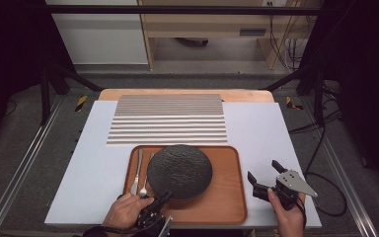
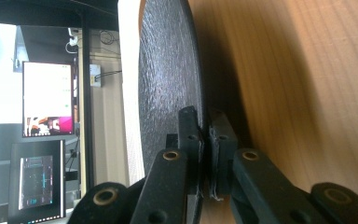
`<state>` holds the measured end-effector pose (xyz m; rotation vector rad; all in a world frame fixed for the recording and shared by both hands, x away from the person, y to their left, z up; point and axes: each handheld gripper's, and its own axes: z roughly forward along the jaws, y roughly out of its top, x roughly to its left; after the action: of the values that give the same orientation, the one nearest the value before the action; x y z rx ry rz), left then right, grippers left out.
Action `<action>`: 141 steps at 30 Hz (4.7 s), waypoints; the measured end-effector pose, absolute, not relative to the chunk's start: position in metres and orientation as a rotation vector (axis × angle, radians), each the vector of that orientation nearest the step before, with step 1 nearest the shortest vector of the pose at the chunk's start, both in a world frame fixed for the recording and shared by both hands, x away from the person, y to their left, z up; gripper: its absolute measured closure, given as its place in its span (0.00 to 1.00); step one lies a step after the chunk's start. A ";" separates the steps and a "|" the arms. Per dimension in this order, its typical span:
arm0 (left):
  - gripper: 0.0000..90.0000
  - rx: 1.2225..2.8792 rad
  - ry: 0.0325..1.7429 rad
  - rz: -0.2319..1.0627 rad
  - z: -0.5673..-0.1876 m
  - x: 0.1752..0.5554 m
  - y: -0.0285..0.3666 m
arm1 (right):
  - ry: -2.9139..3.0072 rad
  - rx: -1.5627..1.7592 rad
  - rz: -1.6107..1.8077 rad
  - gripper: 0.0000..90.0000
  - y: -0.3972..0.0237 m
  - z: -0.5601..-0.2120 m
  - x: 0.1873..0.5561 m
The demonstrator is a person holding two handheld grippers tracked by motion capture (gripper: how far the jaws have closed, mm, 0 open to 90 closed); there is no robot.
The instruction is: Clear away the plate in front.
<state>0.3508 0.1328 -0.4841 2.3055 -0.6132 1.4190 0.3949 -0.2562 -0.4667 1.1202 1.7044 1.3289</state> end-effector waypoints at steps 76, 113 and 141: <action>0.92 2.369 -0.615 1.362 -0.497 0.351 0.132 | 1.710 1.121 1.327 0.07 -0.256 -0.467 0.395; 0.71 2.305 -0.571 1.299 -0.490 0.346 0.141 | 1.714 1.118 1.322 0.07 -0.255 -0.467 0.395; 0.62 2.198 -0.215 1.427 -0.460 0.349 0.144 | 1.716 1.114 1.316 0.07 -0.255 -0.467 0.396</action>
<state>0.3493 0.1444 -0.4605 2.1975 -0.2149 1.4275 0.3957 -0.2549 -0.4673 1.1142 1.7165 1.3163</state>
